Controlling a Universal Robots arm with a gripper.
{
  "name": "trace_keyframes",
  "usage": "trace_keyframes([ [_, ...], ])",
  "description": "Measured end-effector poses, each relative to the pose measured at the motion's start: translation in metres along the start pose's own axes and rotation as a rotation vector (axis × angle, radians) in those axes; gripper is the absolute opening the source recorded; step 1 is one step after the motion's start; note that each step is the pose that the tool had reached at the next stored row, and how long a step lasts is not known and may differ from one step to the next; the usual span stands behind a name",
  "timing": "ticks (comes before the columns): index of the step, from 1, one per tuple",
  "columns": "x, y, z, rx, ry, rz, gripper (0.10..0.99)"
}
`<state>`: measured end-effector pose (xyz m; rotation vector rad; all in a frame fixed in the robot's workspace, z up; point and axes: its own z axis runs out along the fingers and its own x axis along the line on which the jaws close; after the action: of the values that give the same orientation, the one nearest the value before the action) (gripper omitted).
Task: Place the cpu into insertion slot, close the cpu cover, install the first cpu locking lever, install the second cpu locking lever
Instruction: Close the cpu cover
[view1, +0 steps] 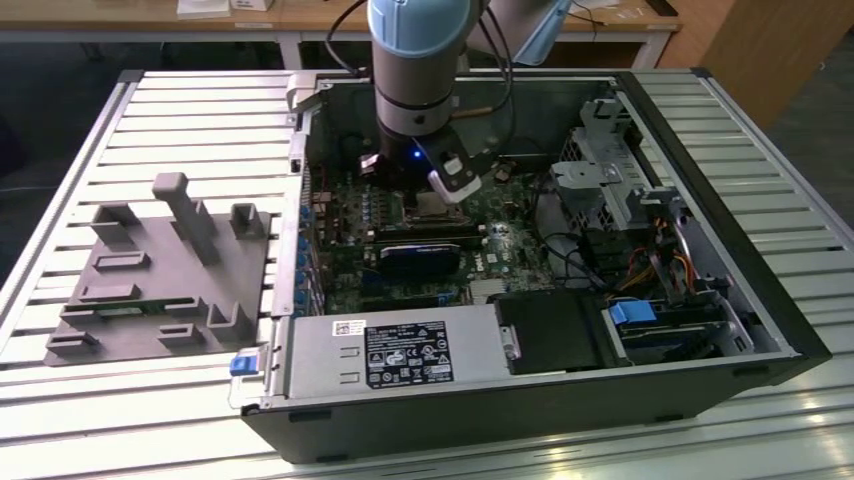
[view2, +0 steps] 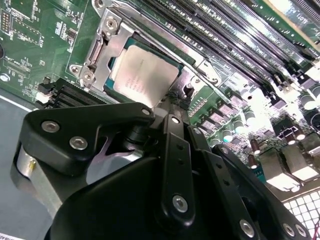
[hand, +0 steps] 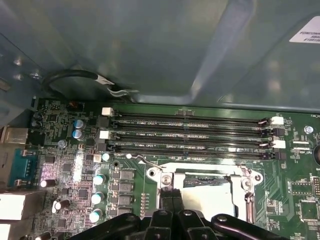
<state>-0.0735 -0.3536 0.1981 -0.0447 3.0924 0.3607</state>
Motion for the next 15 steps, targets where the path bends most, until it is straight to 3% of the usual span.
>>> trace_keyframes([
  [3,-0.0002,0.0000,0.0007,-0.007,-0.0005,0.000,0.106],
  [11,-0.0072,-0.0002,0.0005,-0.007,-0.0007,0.000,0.106],
  [15,-0.0087,0.0006,-0.0031,-0.007,-0.0005,0.000,0.106],
])
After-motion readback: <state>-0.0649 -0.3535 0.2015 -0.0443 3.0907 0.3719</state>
